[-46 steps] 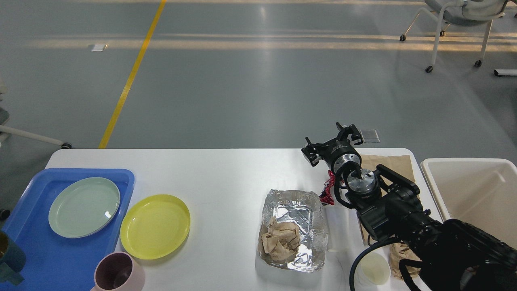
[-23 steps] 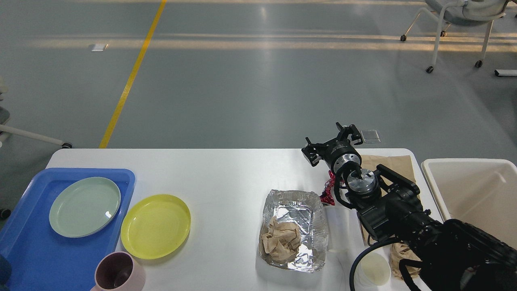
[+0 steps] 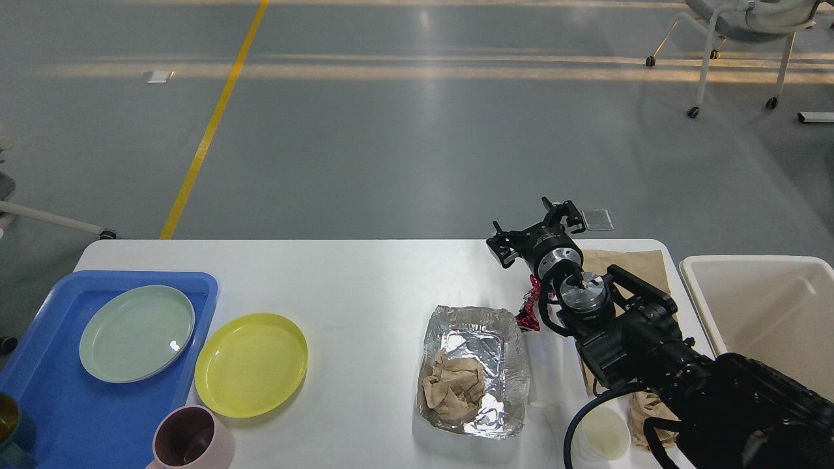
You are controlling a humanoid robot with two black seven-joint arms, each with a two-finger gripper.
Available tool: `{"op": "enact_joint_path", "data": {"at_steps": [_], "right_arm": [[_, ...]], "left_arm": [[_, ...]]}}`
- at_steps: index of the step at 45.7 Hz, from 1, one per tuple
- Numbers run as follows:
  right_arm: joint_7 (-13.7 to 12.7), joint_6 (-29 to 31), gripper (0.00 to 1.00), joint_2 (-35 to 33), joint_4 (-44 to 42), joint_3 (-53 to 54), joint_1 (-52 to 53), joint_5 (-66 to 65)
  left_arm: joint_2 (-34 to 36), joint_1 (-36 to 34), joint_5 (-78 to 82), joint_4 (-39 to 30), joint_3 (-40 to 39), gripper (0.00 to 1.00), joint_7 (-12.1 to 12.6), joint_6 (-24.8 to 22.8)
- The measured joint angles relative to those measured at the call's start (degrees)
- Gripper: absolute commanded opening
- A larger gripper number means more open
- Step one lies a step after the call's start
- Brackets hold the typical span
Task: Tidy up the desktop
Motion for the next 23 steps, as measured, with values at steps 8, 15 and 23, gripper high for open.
{"op": "enact_joint_path", "data": {"at_steps": [8, 15, 23], "right_arm": [[0.03, 0.00, 1.00, 0.00, 0.00, -0.01, 0.00, 0.00], [0.02, 0.00, 1.00, 0.00, 0.00, -0.04, 0.00, 0.00], [0.03, 0.00, 1.00, 0.00, 0.00, -0.01, 0.00, 0.00]], "left_arm": [[0.11, 0.75, -0.07, -0.12, -0.09, 0.39, -0.02, -0.07], [0.12, 0.80, -0.09, -0.13, -0.09, 0.49, -0.31, -0.13], [0.24, 0.55, -0.57, -0.77, -0.78, 0.59, -0.69, -1.17]]}}
